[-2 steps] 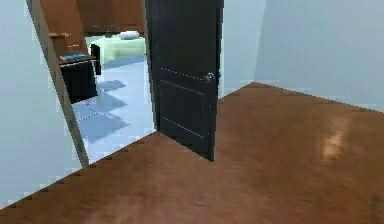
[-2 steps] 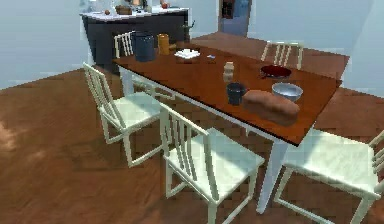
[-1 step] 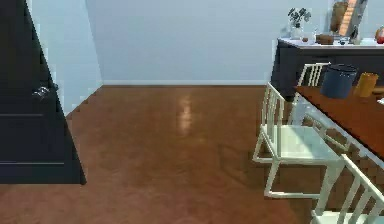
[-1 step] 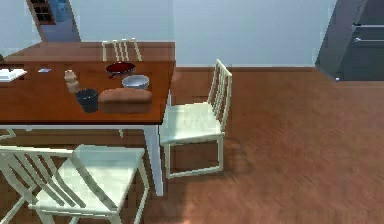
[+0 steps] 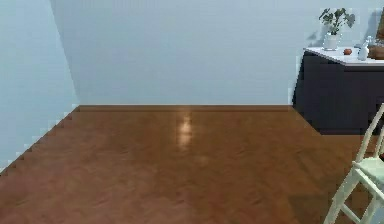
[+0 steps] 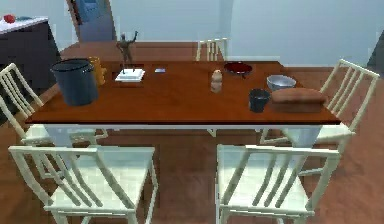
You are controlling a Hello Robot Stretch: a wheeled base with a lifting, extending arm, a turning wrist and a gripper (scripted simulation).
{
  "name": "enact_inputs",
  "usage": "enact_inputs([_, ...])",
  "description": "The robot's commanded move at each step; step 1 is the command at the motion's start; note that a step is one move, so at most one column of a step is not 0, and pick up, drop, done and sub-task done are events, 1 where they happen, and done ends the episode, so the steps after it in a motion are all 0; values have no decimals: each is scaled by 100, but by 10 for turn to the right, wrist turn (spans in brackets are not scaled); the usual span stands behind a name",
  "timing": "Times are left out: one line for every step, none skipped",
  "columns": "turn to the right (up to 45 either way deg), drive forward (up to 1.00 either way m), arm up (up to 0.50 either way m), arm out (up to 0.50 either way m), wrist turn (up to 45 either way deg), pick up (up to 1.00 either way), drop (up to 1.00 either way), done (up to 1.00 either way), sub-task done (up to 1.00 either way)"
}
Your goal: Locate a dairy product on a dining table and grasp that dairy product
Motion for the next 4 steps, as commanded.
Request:
enact_inputs([60,0,0,0,0,0,0,0,0])
enact_inputs([0,10,0,0,0,0,0,0,0])
enact_inputs([450,0,0,0,0,0,0,0,0])
enact_inputs([450,0,0,0,0,0,0,0,0])
